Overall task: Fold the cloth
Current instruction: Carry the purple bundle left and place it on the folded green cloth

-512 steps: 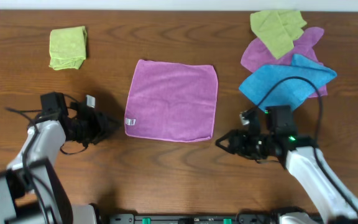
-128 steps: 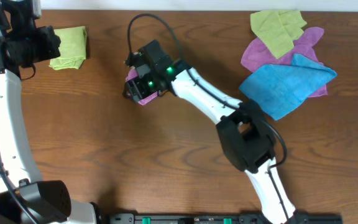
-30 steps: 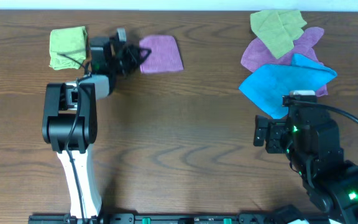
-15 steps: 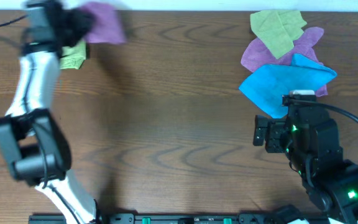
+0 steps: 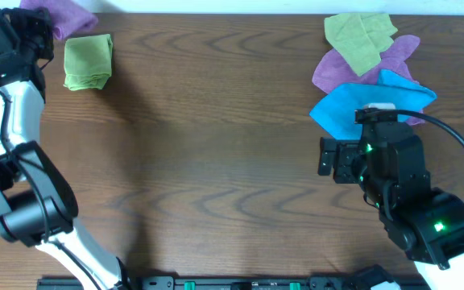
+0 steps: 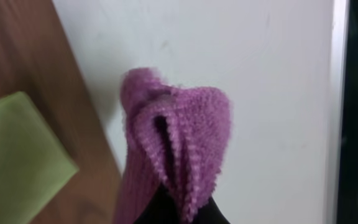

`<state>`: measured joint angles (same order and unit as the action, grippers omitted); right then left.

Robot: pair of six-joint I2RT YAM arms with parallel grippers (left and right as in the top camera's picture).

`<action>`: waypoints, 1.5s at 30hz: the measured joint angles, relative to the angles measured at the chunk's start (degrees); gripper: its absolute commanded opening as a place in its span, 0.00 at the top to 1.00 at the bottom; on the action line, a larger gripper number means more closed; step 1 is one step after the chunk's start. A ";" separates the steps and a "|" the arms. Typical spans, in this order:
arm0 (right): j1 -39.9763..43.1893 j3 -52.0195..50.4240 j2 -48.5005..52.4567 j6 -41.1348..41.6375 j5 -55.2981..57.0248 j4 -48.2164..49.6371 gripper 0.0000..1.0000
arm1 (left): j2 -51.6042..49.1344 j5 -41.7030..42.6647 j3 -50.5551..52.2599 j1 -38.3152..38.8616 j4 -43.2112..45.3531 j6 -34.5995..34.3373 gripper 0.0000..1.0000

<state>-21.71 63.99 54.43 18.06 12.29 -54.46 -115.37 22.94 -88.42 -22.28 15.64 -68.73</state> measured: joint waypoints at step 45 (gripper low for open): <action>0.00 0.00 0.04 8.52 -4.02 1.38 0.01 | -8.24 -7.06 2.97 2.38 -2.38 -16.13 0.94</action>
<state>-21.71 63.99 54.48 26.59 8.27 -53.08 -123.61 15.88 -85.45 -19.90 13.26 -84.86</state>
